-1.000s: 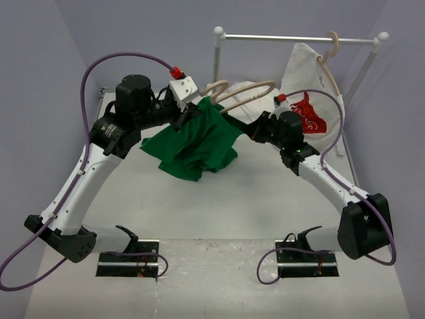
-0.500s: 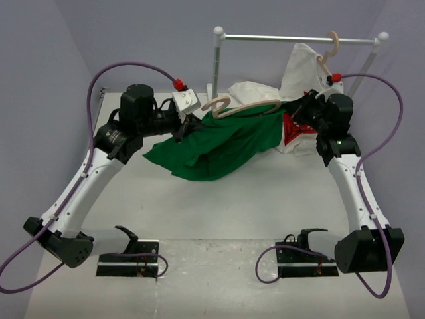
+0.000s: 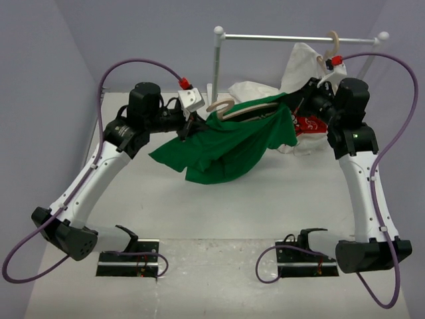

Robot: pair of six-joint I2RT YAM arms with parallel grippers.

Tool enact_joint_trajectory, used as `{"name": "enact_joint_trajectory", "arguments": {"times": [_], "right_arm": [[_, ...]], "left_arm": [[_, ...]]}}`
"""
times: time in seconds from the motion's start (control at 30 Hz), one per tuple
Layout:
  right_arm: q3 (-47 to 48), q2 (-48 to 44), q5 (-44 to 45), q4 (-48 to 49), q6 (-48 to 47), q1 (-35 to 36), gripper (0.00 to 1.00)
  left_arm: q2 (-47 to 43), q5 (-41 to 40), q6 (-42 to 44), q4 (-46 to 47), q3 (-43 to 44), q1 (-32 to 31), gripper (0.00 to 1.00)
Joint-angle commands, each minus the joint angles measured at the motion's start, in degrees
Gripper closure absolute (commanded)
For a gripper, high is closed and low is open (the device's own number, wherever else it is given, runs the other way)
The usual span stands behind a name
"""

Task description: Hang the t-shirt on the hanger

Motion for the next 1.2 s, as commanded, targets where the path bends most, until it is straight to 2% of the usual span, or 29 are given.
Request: {"name": "enact_joint_trajectory", "arguments": {"times": [0.0, 0.13, 0.3, 0.37, 0.47, 0.7, 0.77, 0.87, 0.97, 1.1, 1.17], "right_arm": [[11.7, 1.5, -3.5, -11.8, -9.9, 6.2, 1.00], [15.3, 4.2, -3.7, -15.9, -12.9, 10.5, 1.00], [17.0, 6.2, -8.2, -18.2, -15.0, 12.6, 1.00], [17.9, 7.9, -7.2, -20.1, -16.2, 12.6, 0.97], [18.0, 9.1, -1.4, -20.5, -16.8, 12.6, 0.84], [14.3, 4.9, 0.4, -16.3, -16.3, 12.4, 0.47], [13.1, 2.9, 0.4, -15.1, -16.5, 11.6, 0.40], [8.9, -1.4, -3.9, -10.0, -18.9, 10.5, 0.35], [2.1, -4.7, -16.8, -1.7, -23.2, 10.5, 0.21], [4.1, -1.4, -34.1, -3.3, -27.5, 10.8, 0.21], [5.2, 1.3, -36.2, -4.0, -28.7, 11.7, 0.22]], "left_arm": [[3.8, 5.4, -1.1, 2.4, 5.1, 0.5, 1.00], [5.7, 8.4, -1.0, 2.0, 9.4, 0.5, 1.00], [6.5, 8.7, -0.6, 1.8, 11.5, 0.6, 1.00], [7.1, 9.6, -0.2, 1.6, 11.4, 0.6, 1.00], [7.3, 8.5, -0.8, 2.2, 9.6, 0.6, 1.00], [7.9, 10.2, -0.6, 3.4, 7.4, 1.4, 1.00], [8.5, 11.8, -0.6, 3.3, 7.5, 2.7, 1.00], [10.2, 15.5, 0.2, 2.5, 8.2, 3.7, 1.00], [12.4, 22.0, 2.0, 0.0, 9.4, 3.7, 1.00], [13.6, 28.8, 3.3, -0.8, 9.2, 3.6, 1.00], [13.7, 31.3, 3.6, -0.8, 9.1, 3.6, 1.00]]}}
